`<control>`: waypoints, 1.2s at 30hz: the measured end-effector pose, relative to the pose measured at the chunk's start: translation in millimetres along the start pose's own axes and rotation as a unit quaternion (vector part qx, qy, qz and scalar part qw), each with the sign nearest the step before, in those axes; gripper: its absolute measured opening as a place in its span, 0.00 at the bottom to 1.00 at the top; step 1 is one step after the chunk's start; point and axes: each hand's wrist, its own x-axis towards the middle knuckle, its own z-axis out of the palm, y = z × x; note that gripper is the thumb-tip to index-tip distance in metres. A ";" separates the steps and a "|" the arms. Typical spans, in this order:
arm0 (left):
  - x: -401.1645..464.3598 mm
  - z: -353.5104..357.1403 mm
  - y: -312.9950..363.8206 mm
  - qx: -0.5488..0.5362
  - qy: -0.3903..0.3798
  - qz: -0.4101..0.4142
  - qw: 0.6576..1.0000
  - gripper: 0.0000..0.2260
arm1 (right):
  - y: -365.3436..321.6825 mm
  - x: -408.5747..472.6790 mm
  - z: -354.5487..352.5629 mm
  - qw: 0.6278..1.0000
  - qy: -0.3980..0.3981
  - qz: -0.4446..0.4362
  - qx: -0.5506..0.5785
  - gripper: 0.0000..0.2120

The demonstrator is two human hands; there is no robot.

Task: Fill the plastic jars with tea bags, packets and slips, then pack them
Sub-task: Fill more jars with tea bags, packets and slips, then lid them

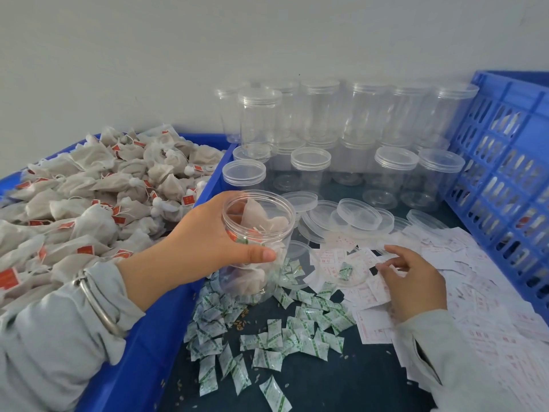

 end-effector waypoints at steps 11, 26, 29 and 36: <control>0.2 0.2 -1.7 0.002 -0.001 0.001 1.000 0.42 | -3.5 0.8 -2.4 0.996 0.007 0.055 0.064 0.08; -1.2 0.5 0.7 0.009 0.001 -0.001 1.000 0.42 | -0.9 3.9 -1.9 0.989 0.024 0.052 0.134 0.16; -1.5 0.9 1.1 0.014 -0.001 -0.004 1.000 0.42 | 1.9 5.5 -6.2 0.986 0.086 0.049 0.131 0.10; -2.4 1.5 4.1 0.013 -0.007 -0.003 1.000 0.45 | -18.4 -2.7 -19.1 0.968 0.173 -0.023 0.179 0.07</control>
